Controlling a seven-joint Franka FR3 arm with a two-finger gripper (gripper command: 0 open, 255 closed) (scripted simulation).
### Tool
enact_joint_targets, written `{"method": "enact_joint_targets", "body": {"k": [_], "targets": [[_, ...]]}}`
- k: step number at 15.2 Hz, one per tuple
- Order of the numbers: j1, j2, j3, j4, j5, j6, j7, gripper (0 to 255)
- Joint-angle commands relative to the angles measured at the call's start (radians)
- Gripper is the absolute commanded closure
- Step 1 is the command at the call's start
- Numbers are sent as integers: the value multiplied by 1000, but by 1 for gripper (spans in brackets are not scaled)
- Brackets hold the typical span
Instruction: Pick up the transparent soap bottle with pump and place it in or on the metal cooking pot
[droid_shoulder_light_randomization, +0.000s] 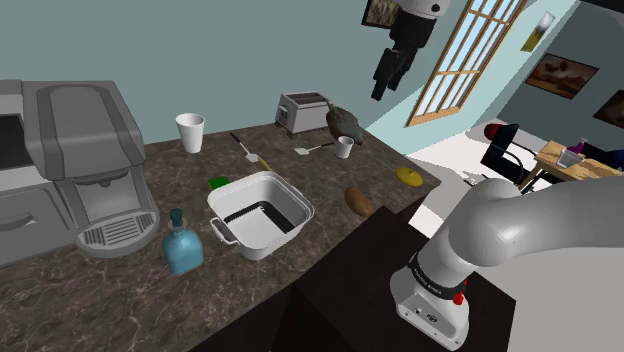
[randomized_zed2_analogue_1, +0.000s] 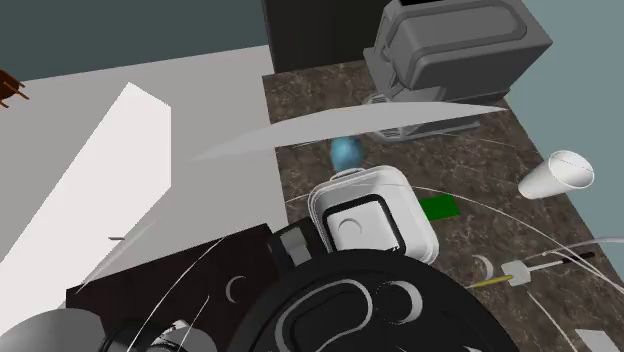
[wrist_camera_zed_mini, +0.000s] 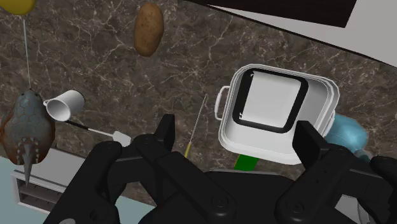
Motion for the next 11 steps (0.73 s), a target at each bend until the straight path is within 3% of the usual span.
{"method": "enact_joint_targets", "body": {"k": [1, 11], "targets": [[0, 0, 0, 0, 0, 0, 0, 0], [43, 183, 168, -57, 70, 219, 188, 0]]}}
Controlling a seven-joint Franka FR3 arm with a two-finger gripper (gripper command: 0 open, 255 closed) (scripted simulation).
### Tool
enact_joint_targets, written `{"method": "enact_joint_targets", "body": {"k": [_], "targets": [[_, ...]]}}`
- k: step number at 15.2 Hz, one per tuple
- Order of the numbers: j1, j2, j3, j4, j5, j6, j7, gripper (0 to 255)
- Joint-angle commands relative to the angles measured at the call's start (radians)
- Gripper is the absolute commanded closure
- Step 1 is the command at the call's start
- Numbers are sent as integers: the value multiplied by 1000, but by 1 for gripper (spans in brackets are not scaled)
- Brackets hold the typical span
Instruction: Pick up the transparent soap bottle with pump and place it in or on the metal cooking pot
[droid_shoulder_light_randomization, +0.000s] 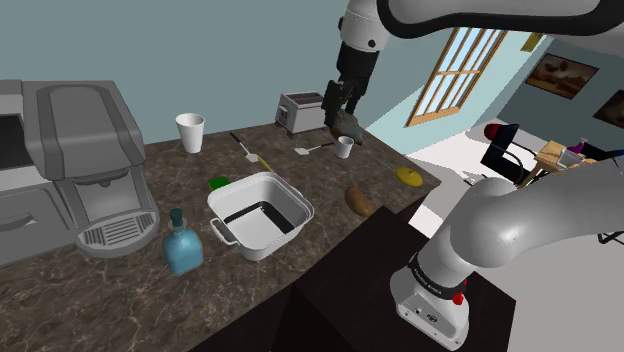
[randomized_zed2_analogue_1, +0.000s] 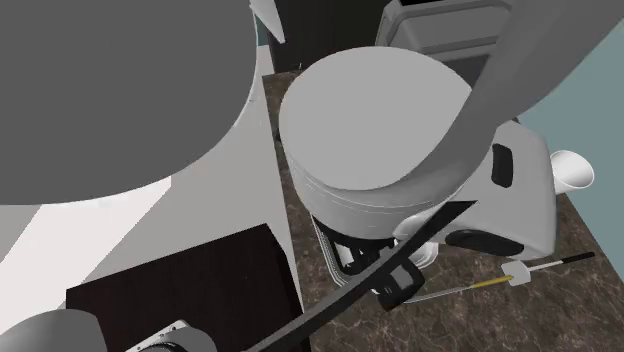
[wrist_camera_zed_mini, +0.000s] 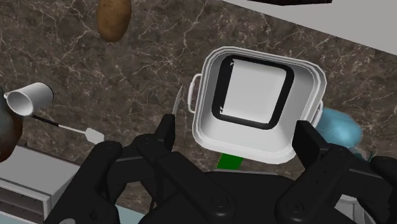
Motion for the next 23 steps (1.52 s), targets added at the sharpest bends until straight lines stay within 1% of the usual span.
{"method": "enact_joint_targets", "body": {"k": [1, 7, 12, 18, 23], "targets": [[9, 52, 38, 12, 11, 37, 44, 0], [21, 224, 137, 46, 9, 160, 164, 0], [28, 393, 213, 110, -31, 247, 275, 0], [50, 623, 279, 230, -132, 317, 426, 0], [100, 827, 296, 366, -239, 339, 548, 0]]}}
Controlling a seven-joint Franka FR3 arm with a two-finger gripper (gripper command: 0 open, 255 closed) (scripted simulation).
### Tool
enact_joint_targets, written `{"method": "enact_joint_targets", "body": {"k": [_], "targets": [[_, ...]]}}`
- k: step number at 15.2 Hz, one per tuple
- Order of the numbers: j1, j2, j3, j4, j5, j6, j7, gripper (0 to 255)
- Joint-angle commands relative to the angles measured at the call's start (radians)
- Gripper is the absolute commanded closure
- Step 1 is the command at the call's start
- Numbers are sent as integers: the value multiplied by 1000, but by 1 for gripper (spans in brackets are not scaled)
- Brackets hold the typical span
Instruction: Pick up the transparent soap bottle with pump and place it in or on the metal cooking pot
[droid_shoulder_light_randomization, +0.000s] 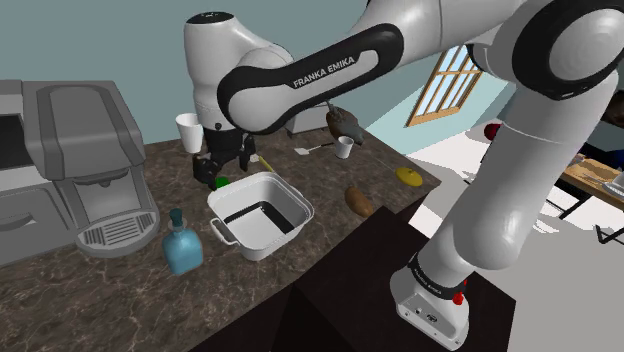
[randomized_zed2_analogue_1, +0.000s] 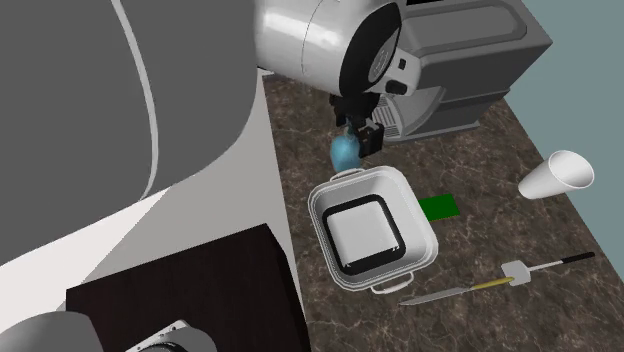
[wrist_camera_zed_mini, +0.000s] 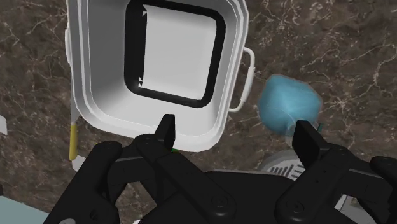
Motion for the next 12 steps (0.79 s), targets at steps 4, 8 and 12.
{"method": "enact_joint_targets", "body": {"k": [4, 8, 12], "targets": [[74, 211, -10, 167, -102, 0, 105, 0], [147, 375, -34, 327, -160, -22, 158, 0], [205, 501, -55, 469, -192, -50, 181, 0]]}}
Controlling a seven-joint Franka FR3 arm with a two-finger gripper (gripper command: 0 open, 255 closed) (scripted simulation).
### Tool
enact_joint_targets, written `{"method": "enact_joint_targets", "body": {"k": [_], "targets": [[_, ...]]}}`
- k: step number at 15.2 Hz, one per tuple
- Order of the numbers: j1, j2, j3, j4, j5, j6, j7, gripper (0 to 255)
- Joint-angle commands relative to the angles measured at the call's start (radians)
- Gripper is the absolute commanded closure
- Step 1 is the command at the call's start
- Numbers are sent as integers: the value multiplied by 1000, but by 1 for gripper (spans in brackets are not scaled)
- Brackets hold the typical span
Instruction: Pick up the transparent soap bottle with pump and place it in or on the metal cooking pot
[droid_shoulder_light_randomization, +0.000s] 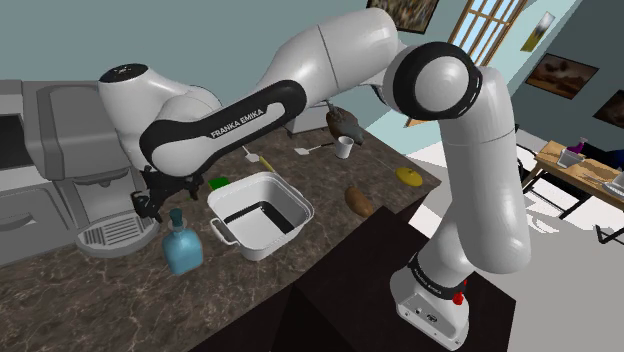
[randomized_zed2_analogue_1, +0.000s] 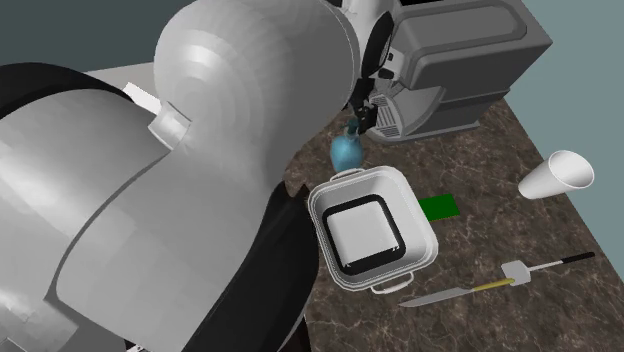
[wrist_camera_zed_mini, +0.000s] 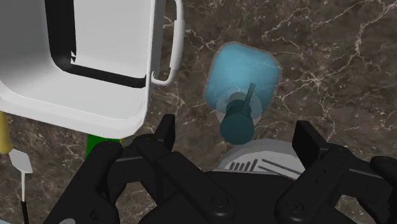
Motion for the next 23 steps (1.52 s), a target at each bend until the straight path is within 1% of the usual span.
{"method": "enact_joint_targets", "body": {"k": [1, 7, 15, 16, 23], "targets": [[10, 25, -5, 17, -8, 5, 7, 0], [12, 66, -21, -7, -29, 69, 20, 0], [12, 66, -21, -7, -29, 69, 20, 0], [12, 66, -21, -7, -29, 69, 20, 255], [12, 66, -21, -7, -29, 68, 20, 255]]}}
